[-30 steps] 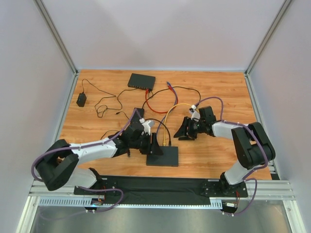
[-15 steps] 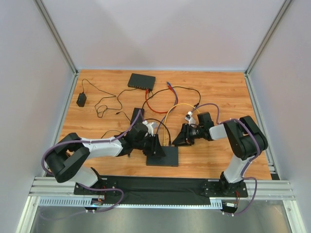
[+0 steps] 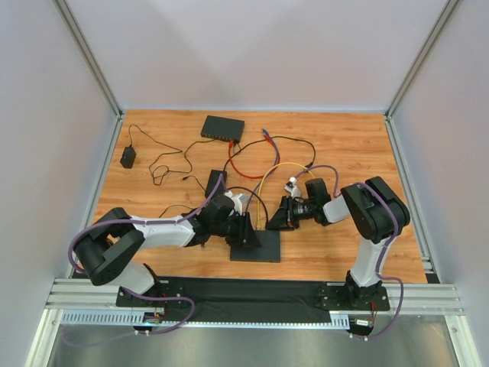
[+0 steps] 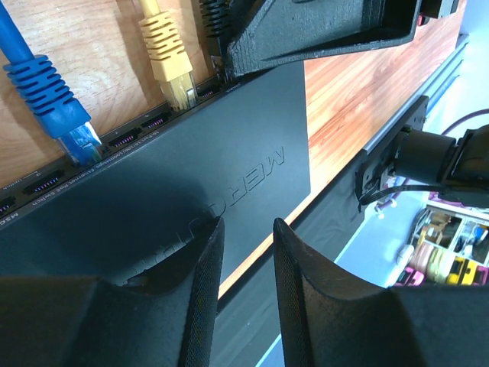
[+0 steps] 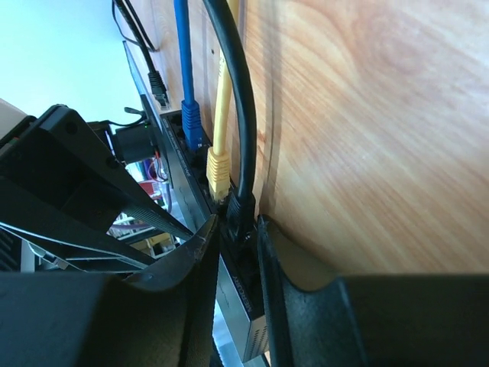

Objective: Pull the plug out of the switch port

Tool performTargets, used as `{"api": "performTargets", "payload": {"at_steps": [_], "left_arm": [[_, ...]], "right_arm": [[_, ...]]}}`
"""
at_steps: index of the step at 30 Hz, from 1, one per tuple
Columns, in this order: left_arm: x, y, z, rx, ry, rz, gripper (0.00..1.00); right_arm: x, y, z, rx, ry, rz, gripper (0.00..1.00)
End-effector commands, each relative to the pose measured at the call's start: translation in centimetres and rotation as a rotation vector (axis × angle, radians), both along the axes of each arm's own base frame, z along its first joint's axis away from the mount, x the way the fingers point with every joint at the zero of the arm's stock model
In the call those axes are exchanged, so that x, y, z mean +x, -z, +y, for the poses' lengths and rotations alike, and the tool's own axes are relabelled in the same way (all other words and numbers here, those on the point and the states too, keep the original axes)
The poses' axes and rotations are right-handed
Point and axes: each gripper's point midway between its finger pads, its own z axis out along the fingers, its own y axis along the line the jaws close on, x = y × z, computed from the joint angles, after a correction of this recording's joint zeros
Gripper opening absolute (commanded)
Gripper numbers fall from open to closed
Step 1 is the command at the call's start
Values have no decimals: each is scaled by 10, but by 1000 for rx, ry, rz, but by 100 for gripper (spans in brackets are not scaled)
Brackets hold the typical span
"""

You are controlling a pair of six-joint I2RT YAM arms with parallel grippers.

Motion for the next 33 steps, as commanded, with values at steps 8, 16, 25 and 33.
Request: {"api": "performTargets", "payload": {"at_steps": [8, 16, 25, 33], "left_arm": [[1, -3, 0, 21, 4, -15, 40], [0, 8, 13, 150, -7, 4, 34], [-4, 30, 23, 279, 13, 13, 33], [-11, 45, 23, 356, 49, 27, 33]], "right_arm": [[6, 6, 3, 25, 22, -4, 19], [5, 16, 1, -9, 23, 1, 0], [35, 8, 3, 14, 191, -67, 0], [33, 24, 6, 4, 293, -40, 0]]}}
